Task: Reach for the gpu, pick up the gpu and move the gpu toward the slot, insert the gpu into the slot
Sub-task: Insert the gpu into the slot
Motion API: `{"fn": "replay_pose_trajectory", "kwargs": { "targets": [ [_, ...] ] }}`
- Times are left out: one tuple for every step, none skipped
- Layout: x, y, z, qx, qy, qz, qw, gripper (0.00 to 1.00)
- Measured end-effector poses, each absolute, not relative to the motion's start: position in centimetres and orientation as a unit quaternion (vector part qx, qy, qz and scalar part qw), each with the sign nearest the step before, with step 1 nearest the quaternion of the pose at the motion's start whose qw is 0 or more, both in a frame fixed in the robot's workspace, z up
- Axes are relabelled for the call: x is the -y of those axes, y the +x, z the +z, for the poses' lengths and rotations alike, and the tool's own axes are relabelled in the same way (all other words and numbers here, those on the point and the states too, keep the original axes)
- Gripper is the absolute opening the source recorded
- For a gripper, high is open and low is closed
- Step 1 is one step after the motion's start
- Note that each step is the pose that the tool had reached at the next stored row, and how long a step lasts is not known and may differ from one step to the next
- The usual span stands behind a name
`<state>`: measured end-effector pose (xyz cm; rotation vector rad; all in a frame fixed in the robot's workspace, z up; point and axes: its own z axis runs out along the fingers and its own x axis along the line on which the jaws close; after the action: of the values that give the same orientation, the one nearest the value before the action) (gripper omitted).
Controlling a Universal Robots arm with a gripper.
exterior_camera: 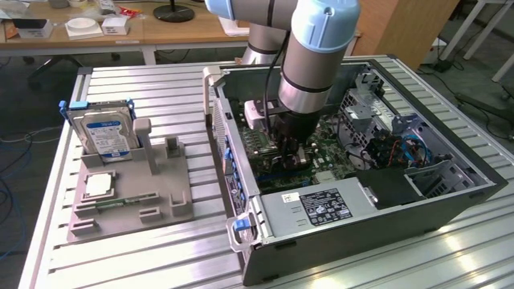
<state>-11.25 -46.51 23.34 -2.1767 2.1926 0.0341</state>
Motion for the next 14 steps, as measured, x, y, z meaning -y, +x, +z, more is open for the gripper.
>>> {"fn": "replay_pose_trajectory", "kwargs": {
  "targets": [
    [46.51,-11.25,23.33,-0.709,-0.704,0.011,0.026,0.27],
    [46.51,-11.24,23.33,-0.709,-0.704,0.011,0.026,0.27],
    [46.50,-11.24,23.32,-0.709,-0.704,0.011,0.026,0.27],
    [46.50,-11.24,23.31,-0.709,-0.704,0.011,0.026,0.27],
    [46.50,-11.24,23.30,-0.709,-0.704,0.011,0.026,0.27],
    [46.50,-11.24,23.30,-0.709,-0.704,0.011,0.026,0.27],
    [46.50,-11.24,23.30,-0.709,-0.704,0.011,0.026,0.27],
    [46.50,-11.24,23.29,-0.709,-0.704,0.011,0.026,0.27],
    [46.50,-11.24,23.18,-0.709,-0.704,0.011,0.026,0.27],
    [46.50,-11.27,22.98,-0.709,-0.704,0.011,0.026,0.27],
    [46.51,-11.27,22.89,-0.709,-0.704,0.011,0.026,0.27],
    [46.51,-11.27,22.89,-0.709,-0.704,0.011,0.026,0.27],
    [46.51,-11.27,22.89,-0.709,-0.704,0.011,0.026,0.27],
    [46.50,-11.28,22.89,-0.709,-0.704,0.011,0.026,0.27]
  ]
}}
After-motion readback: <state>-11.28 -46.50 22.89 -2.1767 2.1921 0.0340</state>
